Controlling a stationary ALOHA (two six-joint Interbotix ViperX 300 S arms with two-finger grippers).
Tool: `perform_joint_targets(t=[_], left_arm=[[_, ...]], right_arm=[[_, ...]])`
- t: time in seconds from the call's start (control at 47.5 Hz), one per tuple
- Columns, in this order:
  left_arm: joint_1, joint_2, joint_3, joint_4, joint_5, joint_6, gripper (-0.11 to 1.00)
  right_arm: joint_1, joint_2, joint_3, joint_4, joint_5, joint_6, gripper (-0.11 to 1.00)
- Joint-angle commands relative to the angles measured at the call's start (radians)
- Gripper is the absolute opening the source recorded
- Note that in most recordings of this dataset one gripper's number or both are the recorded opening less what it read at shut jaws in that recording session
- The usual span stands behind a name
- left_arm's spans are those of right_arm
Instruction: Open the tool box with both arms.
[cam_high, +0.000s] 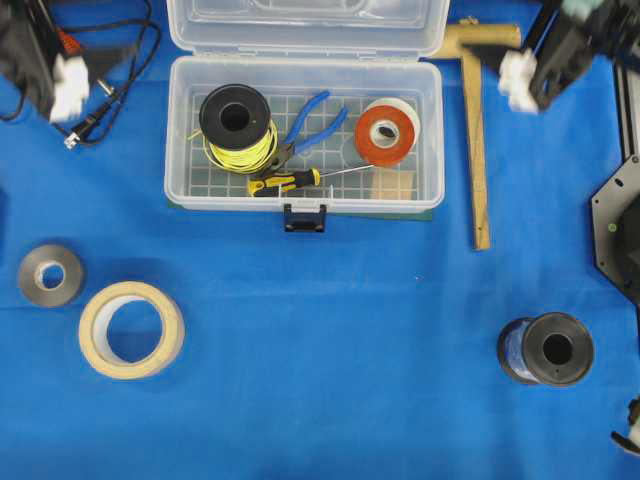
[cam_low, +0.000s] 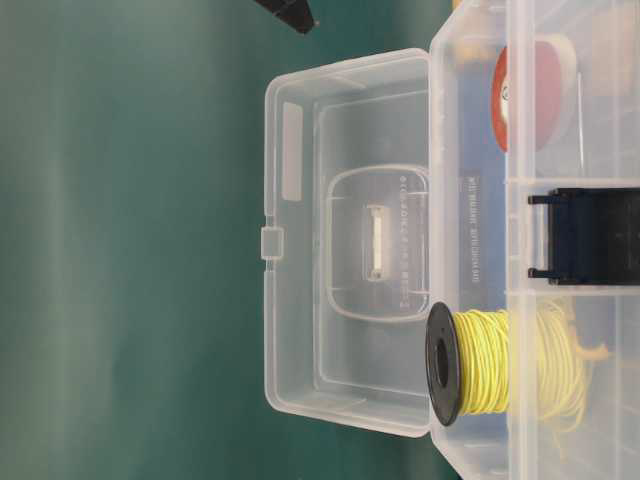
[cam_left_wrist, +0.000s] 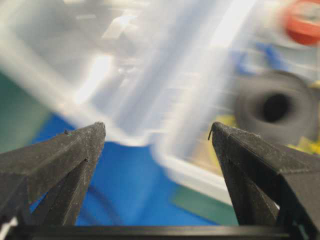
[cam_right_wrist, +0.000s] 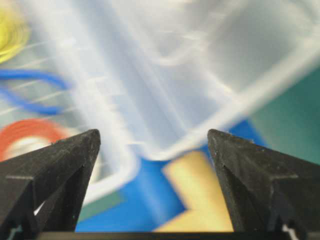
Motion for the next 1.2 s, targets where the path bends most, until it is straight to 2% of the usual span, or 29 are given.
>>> perform_joint_targets(t=[0.0,0.274,0.4,0.569,0.779,0.969,1.179], left_arm=[[-0.072,-0.023,0.003,-0.002,-0.002,0.002,0.92],[-0.279,-0.055,0.037,-0.003,-0.002,-0.003,0.92],[-0.342,-0.061,0.04,-0.005,0.0,-0.009,0.92],[-0.351,-0.114,0.051,-0.005,0.025,-0.017,0.92],[-0.376,-0.233,0.109,-0.006,0.035,-0.037,0.91],[-0.383,-0.364,0.199,-0.006,0.035,-0.091,0.91],[-0.391,-0.472,0.282,-0.006,0.058,-0.12,0.91]], right_arm=[[0.089,-0.017,-0.006,0.011,0.006,0.002,0.84],[0.333,-0.023,0.005,0.021,0.048,0.002,0.84],[0.396,-0.028,0.006,0.023,0.049,0.002,0.84],[0.405,-0.1,0.029,0.025,0.084,0.002,0.84],[0.408,-0.291,0.114,0.044,0.104,0.002,0.84],[0.408,-0.459,0.221,0.089,0.109,0.002,0.84],[0.408,-0.529,0.318,0.126,0.077,0.002,0.84]])
